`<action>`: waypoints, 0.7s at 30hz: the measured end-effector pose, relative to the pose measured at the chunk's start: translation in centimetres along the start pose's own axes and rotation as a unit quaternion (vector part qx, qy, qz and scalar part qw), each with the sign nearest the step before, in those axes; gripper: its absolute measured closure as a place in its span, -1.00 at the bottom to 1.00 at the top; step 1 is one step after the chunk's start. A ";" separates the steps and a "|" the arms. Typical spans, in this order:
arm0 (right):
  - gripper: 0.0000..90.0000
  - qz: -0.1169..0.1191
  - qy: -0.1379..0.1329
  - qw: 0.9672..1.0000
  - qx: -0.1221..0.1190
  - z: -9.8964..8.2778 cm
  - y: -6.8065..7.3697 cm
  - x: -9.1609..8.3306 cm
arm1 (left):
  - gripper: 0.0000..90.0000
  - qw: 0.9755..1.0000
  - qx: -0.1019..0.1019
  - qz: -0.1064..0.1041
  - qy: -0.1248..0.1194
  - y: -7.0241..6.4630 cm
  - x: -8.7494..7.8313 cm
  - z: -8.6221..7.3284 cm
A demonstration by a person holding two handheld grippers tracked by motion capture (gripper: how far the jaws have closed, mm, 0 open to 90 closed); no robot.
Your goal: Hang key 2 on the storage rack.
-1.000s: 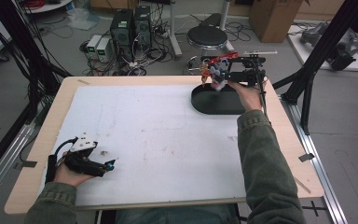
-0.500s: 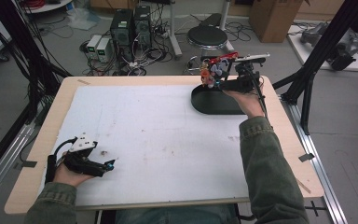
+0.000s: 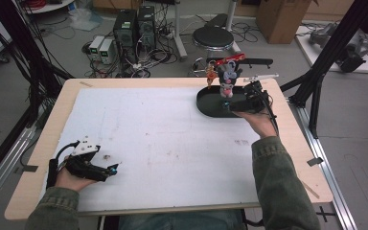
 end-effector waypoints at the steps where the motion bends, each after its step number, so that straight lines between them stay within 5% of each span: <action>1: -0.99 0.002 -0.001 1.000 -0.001 -0.2 0.0 0.0 | -0.96 1.000 0.001 0.001 -0.001 0.0 0.0 0.0; 21: -0.99 0.030 -0.014 0.999 -0.008 -3.7 1.3 -1.0 | -0.96 1.000 -0.002 -0.005 -0.002 0.1 0.0 0.0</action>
Point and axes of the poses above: each handheld gripper's, and its own axes: x roughly forward along the jaws, z roughly out of its top, y roughly to its left, the point moved 2 cm from there along x, roughly forward along the jaws, and after that the axes turned 5 degrees about -z, right-handed, at the moved point
